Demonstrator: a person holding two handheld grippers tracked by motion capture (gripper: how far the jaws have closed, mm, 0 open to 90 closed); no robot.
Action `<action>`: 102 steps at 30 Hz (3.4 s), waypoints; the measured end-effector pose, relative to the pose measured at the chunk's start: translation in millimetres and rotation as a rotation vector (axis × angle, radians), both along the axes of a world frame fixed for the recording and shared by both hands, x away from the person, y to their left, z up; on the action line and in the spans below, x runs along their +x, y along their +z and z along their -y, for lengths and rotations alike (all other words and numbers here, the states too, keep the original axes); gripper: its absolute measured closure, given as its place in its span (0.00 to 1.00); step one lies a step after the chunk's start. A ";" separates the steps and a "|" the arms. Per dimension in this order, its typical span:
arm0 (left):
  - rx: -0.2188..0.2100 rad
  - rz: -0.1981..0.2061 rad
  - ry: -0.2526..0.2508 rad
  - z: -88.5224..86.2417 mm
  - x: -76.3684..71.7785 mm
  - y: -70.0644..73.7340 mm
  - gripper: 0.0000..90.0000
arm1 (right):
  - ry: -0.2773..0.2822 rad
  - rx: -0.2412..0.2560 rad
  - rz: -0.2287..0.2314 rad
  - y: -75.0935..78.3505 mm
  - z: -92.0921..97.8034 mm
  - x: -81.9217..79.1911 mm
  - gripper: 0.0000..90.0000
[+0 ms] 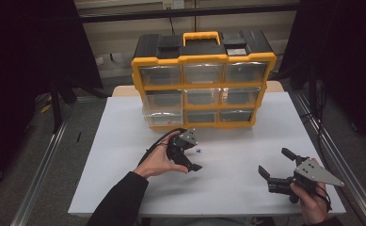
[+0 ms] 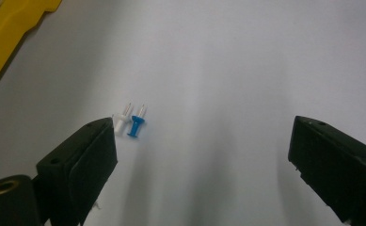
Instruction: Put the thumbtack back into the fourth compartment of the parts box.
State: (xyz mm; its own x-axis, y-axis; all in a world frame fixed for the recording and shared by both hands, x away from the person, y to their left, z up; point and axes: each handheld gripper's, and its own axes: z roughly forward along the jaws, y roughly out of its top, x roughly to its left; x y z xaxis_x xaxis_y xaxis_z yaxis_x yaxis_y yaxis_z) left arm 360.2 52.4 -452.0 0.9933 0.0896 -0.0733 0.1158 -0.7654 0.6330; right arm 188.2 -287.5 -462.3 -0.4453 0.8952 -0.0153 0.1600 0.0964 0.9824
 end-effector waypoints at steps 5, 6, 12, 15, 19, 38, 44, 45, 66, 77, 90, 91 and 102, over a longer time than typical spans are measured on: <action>0.023 -0.025 -0.038 5.0 6.5 0.1 0.14 | 0.001 -0.003 0.002 0.0 -0.1 0.1 0.00; 0.004 -0.013 -0.029 6.1 6.4 -1.6 0.15 | -0.001 -0.001 0.001 0.0 -0.2 0.1 0.00; 0.036 -0.038 -0.049 8.5 12.0 -4.5 0.18 | 0.000 0.001 -0.001 0.0 -0.2 0.0 0.00; 0.039 -0.038 -0.071 10.2 14.2 -6.9 0.20 | 0.001 -0.001 0.000 -0.1 -0.2 0.0 0.00; 0.031 -0.021 -0.041 11.0 16.1 -12.1 0.24 | -0.002 0.003 0.001 -0.2 -0.5 0.3 0.00; 0.095 -0.006 -0.067 12.5 22.1 -15.5 0.40 | -0.002 0.003 0.000 -0.3 -0.4 0.4 0.00; 0.117 0.023 -0.053 15.0 22.6 -14.2 0.47 | 0.001 0.004 -0.002 -0.3 -0.6 0.4 0.00; 0.117 0.023 -0.058 15.3 22.9 -14.2 0.48 | -0.001 0.003 0.001 -0.3 -0.4 0.6 0.00; 0.109 0.020 -0.076 19.4 23.8 -12.4 0.72 | 0.002 0.000 0.000 -0.4 -0.4 0.6 0.00; 0.115 0.005 -0.040 22.2 25.8 -12.1 0.78 | 0.003 0.001 0.000 -0.4 -0.5 0.5 0.00; 0.102 -0.028 -0.027 24.8 27.3 -12.3 0.77 | 0.004 0.001 0.000 -0.4 -0.5 0.5 0.00; 0.102 -0.030 -0.028 24.8 27.7 -12.3 0.77 | 0.005 0.001 -0.001 -0.4 -0.5 0.5 0.00; 0.106 -0.004 -0.021 25.9 28.2 -12.9 0.91 | 0.005 0.001 -0.001 -0.4 -0.7 0.5 0.00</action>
State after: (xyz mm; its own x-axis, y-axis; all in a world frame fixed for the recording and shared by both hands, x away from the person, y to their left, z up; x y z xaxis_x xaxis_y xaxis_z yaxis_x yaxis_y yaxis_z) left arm 388.5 26.5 -465.0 0.9947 0.0765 -0.0681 0.1014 -0.8301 0.5483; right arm 188.7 -286.9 -462.8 -0.4499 0.8930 -0.0143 0.1603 0.0965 0.9823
